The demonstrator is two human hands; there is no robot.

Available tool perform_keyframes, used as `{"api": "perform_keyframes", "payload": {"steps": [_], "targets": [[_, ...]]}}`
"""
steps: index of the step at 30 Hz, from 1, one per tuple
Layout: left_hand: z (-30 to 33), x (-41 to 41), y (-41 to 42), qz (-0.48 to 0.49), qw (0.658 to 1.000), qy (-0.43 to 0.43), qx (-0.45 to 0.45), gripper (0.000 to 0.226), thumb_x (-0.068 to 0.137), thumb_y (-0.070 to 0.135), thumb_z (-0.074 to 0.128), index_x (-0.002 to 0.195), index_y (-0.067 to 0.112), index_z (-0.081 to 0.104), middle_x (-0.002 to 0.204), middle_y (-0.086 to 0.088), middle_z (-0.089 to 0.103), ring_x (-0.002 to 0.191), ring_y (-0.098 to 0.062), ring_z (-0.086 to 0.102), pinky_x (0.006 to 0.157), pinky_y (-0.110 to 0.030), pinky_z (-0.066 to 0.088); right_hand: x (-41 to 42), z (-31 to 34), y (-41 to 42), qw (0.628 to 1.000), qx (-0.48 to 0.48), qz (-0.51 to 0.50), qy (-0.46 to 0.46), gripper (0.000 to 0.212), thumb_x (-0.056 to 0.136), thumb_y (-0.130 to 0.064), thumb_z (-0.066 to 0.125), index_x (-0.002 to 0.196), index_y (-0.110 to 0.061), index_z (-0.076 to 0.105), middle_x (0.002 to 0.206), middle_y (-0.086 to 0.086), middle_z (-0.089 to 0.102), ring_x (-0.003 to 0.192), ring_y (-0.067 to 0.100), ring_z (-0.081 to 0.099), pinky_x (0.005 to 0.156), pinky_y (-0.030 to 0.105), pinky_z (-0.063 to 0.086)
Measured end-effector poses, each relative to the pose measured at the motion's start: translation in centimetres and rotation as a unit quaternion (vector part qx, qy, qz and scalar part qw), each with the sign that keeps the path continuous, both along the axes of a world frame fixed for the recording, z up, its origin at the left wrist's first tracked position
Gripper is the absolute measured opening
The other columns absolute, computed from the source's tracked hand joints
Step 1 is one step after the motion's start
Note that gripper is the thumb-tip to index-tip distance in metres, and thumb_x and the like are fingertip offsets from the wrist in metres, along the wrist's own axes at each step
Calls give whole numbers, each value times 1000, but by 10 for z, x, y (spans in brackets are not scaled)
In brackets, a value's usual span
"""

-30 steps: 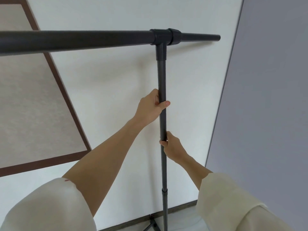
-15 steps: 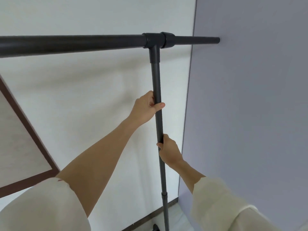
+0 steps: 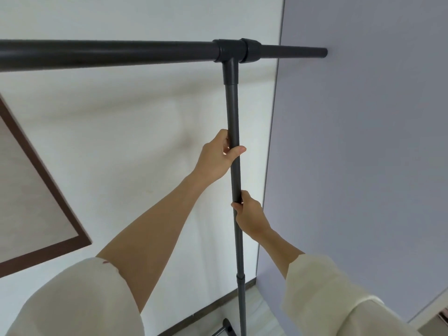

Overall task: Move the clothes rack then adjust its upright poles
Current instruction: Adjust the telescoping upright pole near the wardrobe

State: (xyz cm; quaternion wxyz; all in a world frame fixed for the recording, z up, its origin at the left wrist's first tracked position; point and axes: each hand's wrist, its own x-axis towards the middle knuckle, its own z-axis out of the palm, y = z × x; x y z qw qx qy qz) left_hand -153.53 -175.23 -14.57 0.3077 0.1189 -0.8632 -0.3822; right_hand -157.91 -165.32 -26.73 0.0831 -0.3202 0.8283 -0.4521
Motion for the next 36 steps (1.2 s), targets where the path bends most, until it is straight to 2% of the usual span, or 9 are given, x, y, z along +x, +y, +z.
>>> {"api": "perform_keyframes", "payload": {"steps": [2,7,10,12,15,19,26,31,36], "targets": [[-3,3,7,-5,1000,1,10,29,87,30,59,107,10,50,89,0,57,86,-20,55,74,-22,44,3,-1,6,1000,-6,3,-9,19,99,-9,42,116,-5,49,89,5,57,75,24,54,65,33,46],[-6,12,28,2,999,7,35,35,89,29,56,119,13,46,98,0,59,85,-19,57,68,-16,44,4,-6,19,998,-16,24,-62,26,99,-10,43,125,-7,45,98,7,58,81,24,57,60,25,47],[-12,17,35,-9,999,-12,37,43,89,20,57,128,13,39,109,-7,61,88,-20,59,77,-24,47,-1,-18,30,992,48,54,-105,31,96,-10,48,128,-8,47,119,11,61,103,28,60,81,31,50],[-15,20,36,-23,999,-27,23,50,87,15,60,131,14,35,116,-11,61,91,-22,60,82,-28,49,-2,-28,36,985,95,77,-124,36,96,-11,51,131,-8,44,123,13,59,105,27,59,84,30,46],[-14,22,34,-35,998,-44,3,55,84,13,63,130,14,32,115,-13,60,95,-28,63,88,-36,52,0,-41,31,975,130,103,-149,44,95,-17,55,133,-12,34,109,11,54,96,26,57,82,33,46],[-10,18,27,-45,997,-67,14,54,83,10,62,127,15,32,112,-15,60,91,-33,66,89,-45,53,-3,-56,18,981,100,55,-156,8,96,-13,50,100,-13,43,91,7,53,66,16,50,63,26,45],[-6,13,15,-42,996,-78,27,48,84,6,60,124,14,34,109,-19,61,93,-35,66,93,-49,50,-7,-66,1,991,54,9,-118,7,94,-10,51,93,-14,46,89,7,57,73,23,54,65,31,47],[-4,6,2,-33,995,-91,9,47,84,7,60,123,12,34,108,-20,62,90,-37,66,92,-51,50,-11,-67,-17,991,51,0,-120,5,94,-10,51,100,-9,51,92,7,60,80,25,57,79,43,54],[-4,-2,-13,-22,995,-94,0,47,84,8,59,123,11,33,108,-18,62,89,-36,67,91,-49,51,-17,-69,-34,992,49,-4,-118,16,95,-10,49,110,-5,51,94,10,61,86,31,60,78,43,53]]}}
